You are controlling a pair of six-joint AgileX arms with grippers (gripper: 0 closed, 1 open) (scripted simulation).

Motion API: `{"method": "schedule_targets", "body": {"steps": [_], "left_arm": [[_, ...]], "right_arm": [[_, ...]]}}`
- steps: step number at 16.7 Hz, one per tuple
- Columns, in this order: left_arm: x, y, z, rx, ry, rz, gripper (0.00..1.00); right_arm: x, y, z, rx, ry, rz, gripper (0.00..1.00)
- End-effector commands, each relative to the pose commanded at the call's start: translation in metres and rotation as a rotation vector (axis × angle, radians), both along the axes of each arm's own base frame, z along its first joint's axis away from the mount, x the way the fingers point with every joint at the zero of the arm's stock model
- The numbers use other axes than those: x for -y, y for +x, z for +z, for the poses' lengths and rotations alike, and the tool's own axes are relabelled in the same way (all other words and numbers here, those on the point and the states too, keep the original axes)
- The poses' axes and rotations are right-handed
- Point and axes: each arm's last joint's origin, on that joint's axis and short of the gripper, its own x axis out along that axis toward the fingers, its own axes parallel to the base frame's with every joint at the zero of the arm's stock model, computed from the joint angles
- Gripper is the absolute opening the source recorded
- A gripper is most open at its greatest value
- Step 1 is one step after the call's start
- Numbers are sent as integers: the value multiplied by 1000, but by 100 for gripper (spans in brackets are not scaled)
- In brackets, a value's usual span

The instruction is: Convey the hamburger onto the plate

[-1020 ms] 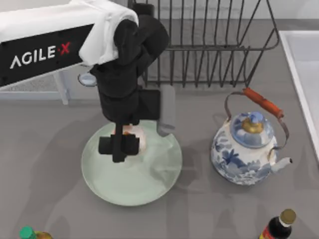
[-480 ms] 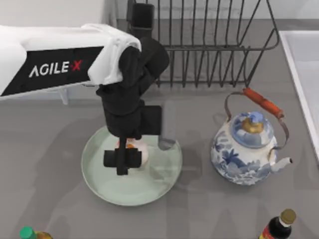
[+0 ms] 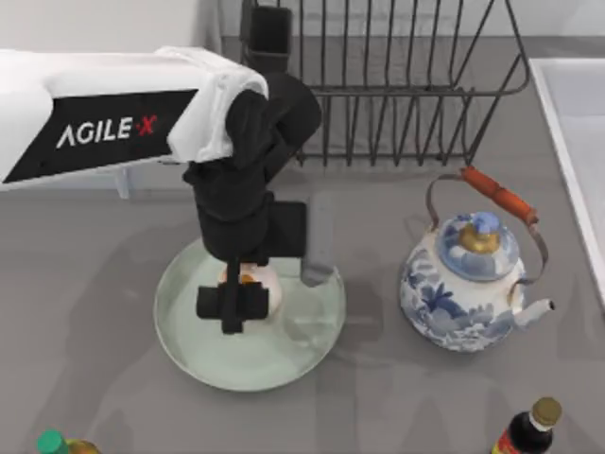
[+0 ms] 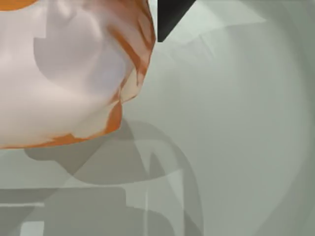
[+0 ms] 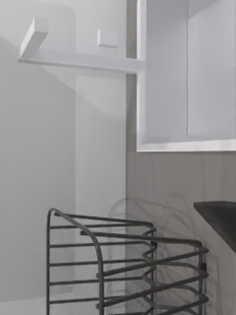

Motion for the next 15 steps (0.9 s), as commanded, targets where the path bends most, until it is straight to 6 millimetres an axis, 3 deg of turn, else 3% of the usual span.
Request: {"method": "schedule_targets", "body": {"steps": [9, 15], "left_arm": [[0, 0, 0, 0, 0, 0, 98], [0, 0, 0, 0, 0, 0, 100]], "right_arm": [[0, 0, 0, 0, 0, 0, 100], [0, 0, 0, 0, 0, 0, 100]]}}
